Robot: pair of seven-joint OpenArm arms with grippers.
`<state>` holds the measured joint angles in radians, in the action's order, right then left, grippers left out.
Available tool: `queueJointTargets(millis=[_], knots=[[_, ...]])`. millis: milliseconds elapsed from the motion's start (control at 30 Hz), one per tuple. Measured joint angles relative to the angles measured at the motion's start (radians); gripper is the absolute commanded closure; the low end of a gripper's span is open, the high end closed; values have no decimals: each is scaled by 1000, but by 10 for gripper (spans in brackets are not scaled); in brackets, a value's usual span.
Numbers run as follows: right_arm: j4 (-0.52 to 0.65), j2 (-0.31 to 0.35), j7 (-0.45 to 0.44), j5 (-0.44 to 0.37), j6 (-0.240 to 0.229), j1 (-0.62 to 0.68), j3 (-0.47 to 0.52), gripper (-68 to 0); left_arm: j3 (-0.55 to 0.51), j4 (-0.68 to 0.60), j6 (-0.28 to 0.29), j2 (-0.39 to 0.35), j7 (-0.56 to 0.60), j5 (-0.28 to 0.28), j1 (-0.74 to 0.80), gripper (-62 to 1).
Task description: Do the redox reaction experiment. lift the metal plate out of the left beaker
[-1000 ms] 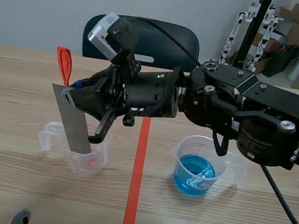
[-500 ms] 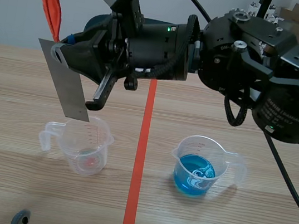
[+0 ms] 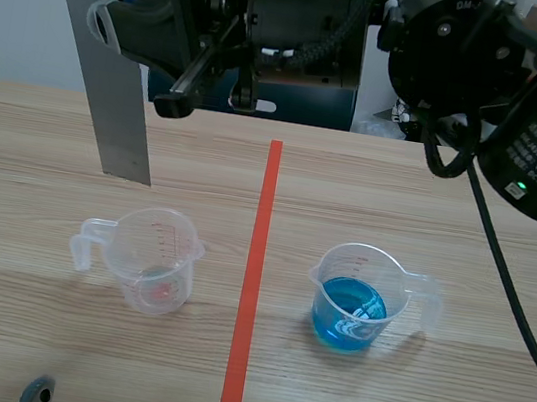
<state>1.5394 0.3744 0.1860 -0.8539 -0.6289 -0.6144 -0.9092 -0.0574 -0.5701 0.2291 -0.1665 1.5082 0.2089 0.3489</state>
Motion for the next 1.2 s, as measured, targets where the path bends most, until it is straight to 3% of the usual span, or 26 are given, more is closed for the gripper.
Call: queueJointTargets(millis=[467,1200], knots=[[0,0,68,-106,0,0,0,-6,0,0,0,0,0,0,0,-577],[0,0,104,-127,0,0,0,-6,0,0,0,0,0,0,0,-577]])
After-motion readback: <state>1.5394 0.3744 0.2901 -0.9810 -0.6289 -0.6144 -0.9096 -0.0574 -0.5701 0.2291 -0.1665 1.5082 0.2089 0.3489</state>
